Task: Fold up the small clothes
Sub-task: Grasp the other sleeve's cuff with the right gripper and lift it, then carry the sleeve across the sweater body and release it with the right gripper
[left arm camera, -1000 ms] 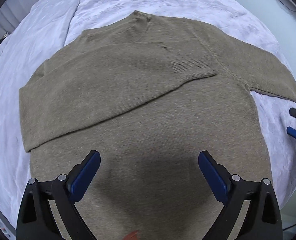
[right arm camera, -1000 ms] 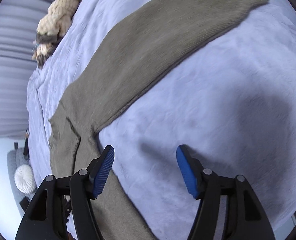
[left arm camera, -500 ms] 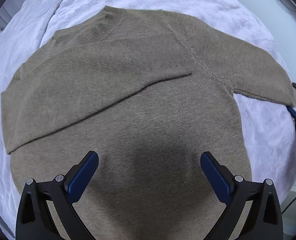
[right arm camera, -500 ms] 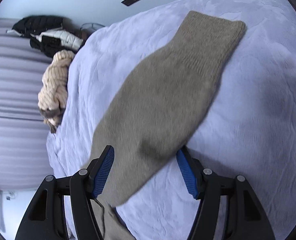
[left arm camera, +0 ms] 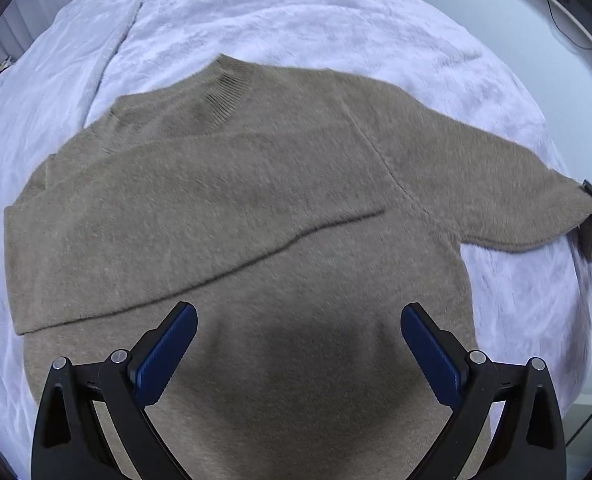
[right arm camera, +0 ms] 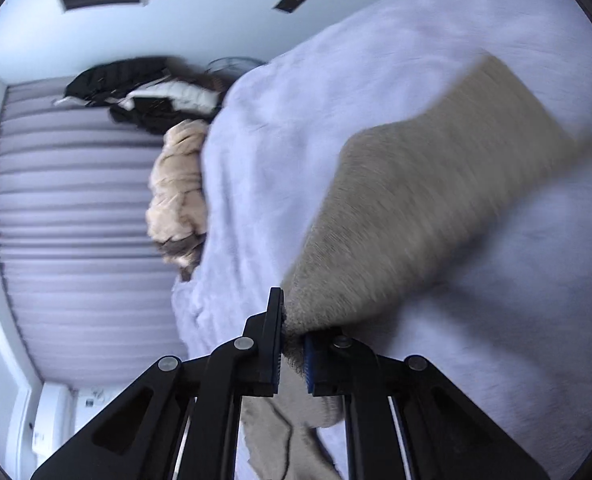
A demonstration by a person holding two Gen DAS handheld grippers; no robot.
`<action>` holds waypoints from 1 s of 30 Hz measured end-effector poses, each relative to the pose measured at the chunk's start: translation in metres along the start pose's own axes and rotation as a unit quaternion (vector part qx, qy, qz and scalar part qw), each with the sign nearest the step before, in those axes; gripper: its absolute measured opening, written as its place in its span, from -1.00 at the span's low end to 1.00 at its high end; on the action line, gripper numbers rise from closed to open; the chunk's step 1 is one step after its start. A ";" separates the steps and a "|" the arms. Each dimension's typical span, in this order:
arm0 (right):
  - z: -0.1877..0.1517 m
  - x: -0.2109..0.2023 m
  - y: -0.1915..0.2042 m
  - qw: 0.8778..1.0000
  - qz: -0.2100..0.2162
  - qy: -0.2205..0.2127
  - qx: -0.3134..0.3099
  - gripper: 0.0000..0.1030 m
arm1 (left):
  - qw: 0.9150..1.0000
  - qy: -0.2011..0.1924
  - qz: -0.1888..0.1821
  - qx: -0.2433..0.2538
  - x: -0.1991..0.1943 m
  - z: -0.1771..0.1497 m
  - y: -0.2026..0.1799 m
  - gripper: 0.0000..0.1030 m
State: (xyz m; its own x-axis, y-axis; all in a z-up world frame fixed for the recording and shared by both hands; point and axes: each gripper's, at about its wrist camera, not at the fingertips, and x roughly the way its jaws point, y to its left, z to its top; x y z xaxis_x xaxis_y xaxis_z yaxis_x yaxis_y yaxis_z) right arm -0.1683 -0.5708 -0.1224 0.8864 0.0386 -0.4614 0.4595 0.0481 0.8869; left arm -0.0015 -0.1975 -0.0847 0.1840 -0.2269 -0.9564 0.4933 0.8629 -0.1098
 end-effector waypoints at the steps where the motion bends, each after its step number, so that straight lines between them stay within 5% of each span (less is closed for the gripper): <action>1: -0.002 0.005 0.012 1.000 0.012 0.010 -0.015 -0.82 | 1.000 -0.005 0.003 -0.004 -0.002 0.002 0.005 0.98; 8: -0.051 0.077 0.121 0.976 0.053 0.115 -0.174 -0.82 | 0.998 -0.034 0.034 -0.050 -0.007 0.007 0.079 0.98; 12: -0.123 0.138 0.177 0.936 0.048 0.198 -0.288 -0.82 | 0.994 -0.041 0.047 -0.093 -0.009 -0.004 0.126 0.98; 17: -0.229 0.211 0.192 0.876 0.011 0.297 -0.379 -0.82 | 0.987 -0.044 0.065 -0.137 -0.016 -0.024 0.176 0.98; 21: -0.298 0.270 0.158 0.837 -0.091 0.351 -0.410 -0.73 | 0.981 -0.046 0.069 -0.177 -0.016 -0.035 0.213 0.98; 23: -0.306 0.286 0.138 0.835 -0.130 0.365 -0.390 -0.62 | 0.978 -0.050 0.061 -0.192 -0.007 -0.030 0.221 0.98; 25: -0.301 0.291 0.129 0.853 -0.136 0.360 -0.353 -0.04 | 0.977 -0.059 0.044 -0.200 -0.008 -0.031 0.231 0.98; 26: -0.298 0.287 0.126 0.863 -0.128 0.357 -0.335 0.10 | 0.977 -0.061 0.038 -0.201 -0.008 -0.031 0.234 0.98; 30: -0.274 0.269 0.125 0.905 -0.117 0.295 -0.283 0.19 | 0.974 -0.072 -0.023 -0.213 -0.003 -0.028 0.248 0.98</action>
State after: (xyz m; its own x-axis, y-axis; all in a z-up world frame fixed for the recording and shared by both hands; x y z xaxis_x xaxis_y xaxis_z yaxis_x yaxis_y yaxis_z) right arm 0.1121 -0.2814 -0.1426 0.5076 0.4787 -0.7164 0.3803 0.6216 0.6848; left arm 0.0964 0.0296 -0.1161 0.3028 -0.3044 -0.9031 0.1125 0.9524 -0.2832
